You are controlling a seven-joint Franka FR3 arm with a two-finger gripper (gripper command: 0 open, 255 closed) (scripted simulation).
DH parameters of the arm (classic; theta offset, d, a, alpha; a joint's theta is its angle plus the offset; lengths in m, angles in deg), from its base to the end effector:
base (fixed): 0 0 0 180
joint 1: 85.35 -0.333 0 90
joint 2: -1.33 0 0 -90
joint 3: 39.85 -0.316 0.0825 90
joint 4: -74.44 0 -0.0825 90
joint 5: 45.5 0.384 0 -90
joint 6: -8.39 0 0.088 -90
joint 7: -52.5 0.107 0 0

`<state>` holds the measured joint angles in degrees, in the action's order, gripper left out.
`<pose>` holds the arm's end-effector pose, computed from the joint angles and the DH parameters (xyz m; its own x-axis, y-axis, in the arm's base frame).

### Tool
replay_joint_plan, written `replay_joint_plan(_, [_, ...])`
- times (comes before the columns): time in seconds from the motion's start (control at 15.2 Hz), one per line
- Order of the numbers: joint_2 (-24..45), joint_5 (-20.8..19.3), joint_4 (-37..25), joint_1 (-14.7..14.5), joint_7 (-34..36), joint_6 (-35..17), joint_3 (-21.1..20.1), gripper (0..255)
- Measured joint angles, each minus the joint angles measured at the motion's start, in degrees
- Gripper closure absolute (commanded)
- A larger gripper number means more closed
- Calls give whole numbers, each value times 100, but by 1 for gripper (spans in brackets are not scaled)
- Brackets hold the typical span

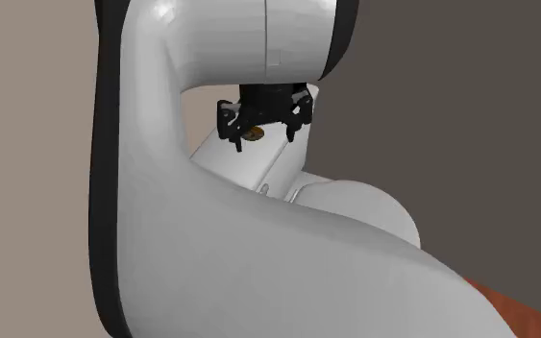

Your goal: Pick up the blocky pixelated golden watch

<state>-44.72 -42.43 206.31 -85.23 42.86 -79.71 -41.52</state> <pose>0.2987 0.0173 0.6185 0.9812 0.1878 0.0444 0.1890 -0.9816 -0.0254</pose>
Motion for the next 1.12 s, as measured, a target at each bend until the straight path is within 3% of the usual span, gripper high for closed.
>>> replay_joint_plan(0.33, [483, 2, 45, -105, -488, -512, 226, 0])
replay_joint_plan(1.12, [2851, 447, -536, -585, -2576, -2151, 961, 0])
